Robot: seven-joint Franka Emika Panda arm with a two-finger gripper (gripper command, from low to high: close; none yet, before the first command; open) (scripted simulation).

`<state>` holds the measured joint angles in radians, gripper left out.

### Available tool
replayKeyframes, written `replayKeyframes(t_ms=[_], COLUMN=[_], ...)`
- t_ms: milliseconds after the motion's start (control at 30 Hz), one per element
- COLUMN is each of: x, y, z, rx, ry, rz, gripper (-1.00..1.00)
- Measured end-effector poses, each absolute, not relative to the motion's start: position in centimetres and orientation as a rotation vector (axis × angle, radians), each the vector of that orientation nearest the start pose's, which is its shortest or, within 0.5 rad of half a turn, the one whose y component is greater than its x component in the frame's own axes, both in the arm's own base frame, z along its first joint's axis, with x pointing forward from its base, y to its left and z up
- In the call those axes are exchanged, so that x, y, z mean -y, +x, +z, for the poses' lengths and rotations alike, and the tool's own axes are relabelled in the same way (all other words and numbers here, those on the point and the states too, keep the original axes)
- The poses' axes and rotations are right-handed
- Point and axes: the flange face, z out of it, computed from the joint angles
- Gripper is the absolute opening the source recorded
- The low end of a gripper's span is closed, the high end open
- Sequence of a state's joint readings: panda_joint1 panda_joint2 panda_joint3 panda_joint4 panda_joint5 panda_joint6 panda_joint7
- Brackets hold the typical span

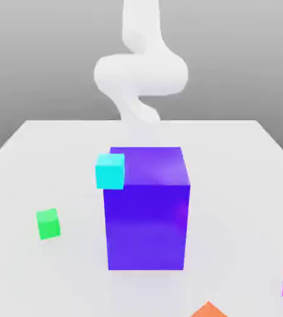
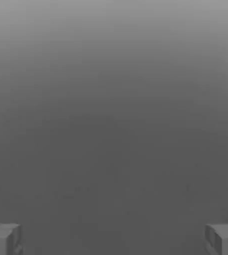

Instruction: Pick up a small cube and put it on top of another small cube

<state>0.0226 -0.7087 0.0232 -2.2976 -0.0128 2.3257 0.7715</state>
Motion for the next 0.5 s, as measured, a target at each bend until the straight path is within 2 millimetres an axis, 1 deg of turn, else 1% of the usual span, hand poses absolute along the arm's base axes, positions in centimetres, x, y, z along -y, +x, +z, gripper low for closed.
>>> replayKeyframes(t_ms=[133, 267, 400, 500], x=[-5.8, -9.7, -13.9, -17.0], y=[42.6, 46.0, 48.3, 49.3], z=[62.8, 57.0, 50.6, 45.6], rx=[-0.810, -0.647, -0.464, -0.317], ry=[-2.693, -2.827, -2.940, -3.009], rz=[-0.877, -0.770, -0.651, -0.555], gripper=[0.00, 0.00, 0.00, 0.00])
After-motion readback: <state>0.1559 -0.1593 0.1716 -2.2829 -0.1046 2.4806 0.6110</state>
